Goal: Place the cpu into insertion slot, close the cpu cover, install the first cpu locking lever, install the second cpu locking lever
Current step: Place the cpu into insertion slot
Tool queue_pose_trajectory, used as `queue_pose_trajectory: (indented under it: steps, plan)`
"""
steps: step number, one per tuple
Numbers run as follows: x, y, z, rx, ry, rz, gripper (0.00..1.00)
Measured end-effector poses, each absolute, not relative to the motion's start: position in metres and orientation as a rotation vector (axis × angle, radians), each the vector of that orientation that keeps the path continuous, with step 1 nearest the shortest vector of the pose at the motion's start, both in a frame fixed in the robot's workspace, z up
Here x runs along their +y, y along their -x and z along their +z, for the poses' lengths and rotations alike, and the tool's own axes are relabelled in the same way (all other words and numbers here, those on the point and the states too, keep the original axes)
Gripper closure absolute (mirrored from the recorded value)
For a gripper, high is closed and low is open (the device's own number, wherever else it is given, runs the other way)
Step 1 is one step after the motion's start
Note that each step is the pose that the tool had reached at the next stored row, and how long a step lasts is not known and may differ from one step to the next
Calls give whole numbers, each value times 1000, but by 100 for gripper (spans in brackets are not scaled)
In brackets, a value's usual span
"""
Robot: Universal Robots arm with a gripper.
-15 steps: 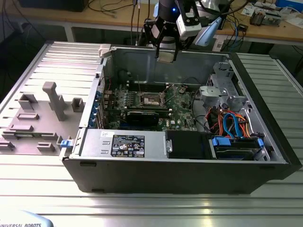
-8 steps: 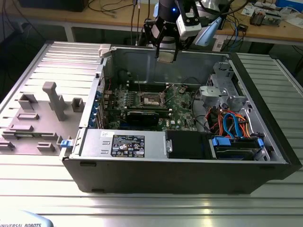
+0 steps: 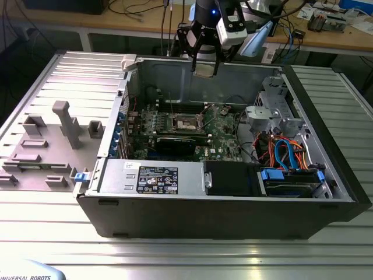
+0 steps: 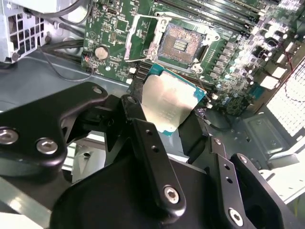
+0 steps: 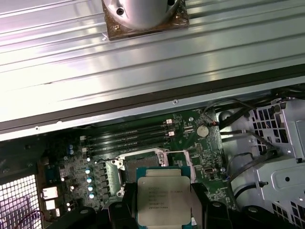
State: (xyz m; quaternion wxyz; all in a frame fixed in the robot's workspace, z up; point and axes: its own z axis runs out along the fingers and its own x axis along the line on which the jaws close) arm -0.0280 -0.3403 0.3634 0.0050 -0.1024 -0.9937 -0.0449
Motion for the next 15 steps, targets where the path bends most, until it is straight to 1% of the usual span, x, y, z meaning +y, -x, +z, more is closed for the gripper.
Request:
queue_pose_trajectory:
  steps: [15]
  plan:
    - [-340,28,363,-3105,401,-140,46]
